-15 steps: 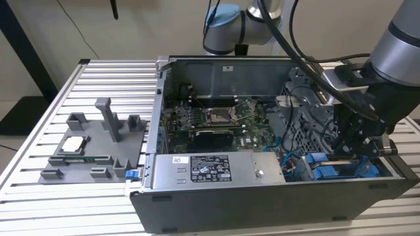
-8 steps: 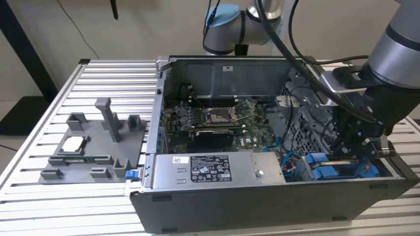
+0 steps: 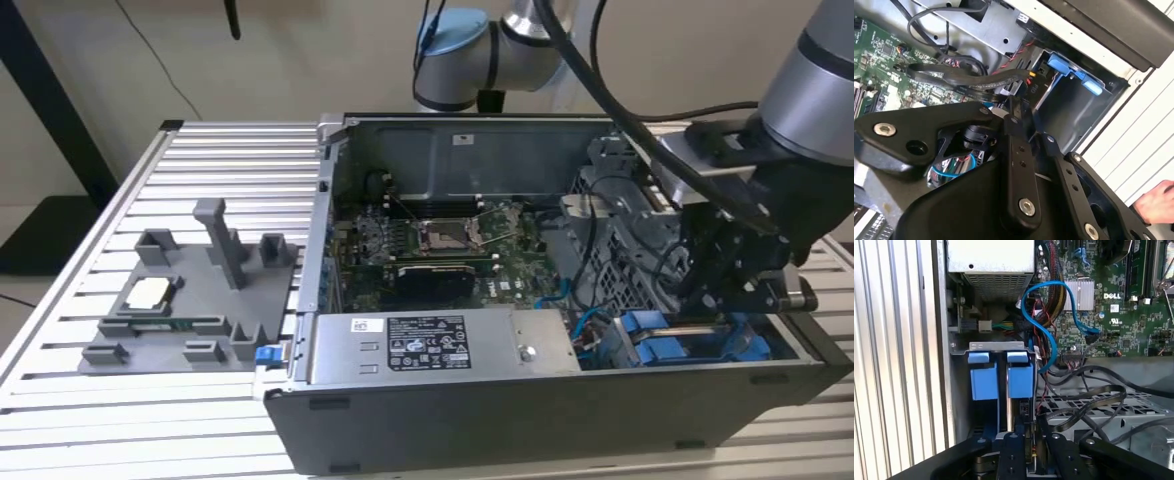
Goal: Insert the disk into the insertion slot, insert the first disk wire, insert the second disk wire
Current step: 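Insert the second disk wire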
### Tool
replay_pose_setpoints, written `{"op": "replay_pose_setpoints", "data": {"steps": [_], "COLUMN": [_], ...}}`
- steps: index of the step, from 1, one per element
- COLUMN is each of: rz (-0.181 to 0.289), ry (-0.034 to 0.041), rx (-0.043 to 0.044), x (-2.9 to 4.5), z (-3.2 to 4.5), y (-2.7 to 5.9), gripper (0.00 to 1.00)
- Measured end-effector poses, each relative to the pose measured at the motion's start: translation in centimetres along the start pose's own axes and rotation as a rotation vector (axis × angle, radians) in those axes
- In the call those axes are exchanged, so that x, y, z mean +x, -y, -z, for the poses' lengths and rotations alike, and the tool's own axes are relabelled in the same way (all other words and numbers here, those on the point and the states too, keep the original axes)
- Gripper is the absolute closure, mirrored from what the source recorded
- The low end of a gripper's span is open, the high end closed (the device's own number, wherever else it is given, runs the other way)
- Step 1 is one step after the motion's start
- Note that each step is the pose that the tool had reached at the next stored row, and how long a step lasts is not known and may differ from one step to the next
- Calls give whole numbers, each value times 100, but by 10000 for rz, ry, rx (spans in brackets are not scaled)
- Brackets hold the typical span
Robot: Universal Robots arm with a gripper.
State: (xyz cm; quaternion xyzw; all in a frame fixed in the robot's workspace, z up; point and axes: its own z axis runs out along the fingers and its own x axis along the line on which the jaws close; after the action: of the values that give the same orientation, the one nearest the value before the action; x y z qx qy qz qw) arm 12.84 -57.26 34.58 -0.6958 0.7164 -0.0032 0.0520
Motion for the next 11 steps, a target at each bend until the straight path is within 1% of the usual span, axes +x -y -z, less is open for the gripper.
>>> {"op": "replay_pose_setpoints", "data": {"steps": [3,5,7,9,11], "rz": [1,1,-4,-6,-7], "ry": [-8,-21,-32,-36,-39], "rx": [-6,-33,-119,-184,-271], "x": [-2,-4,-5,-6,-8], "z": [30,50,60,66,70], "y": [2,8,30,52,91], "gripper": [76,76,76,76,76]}}
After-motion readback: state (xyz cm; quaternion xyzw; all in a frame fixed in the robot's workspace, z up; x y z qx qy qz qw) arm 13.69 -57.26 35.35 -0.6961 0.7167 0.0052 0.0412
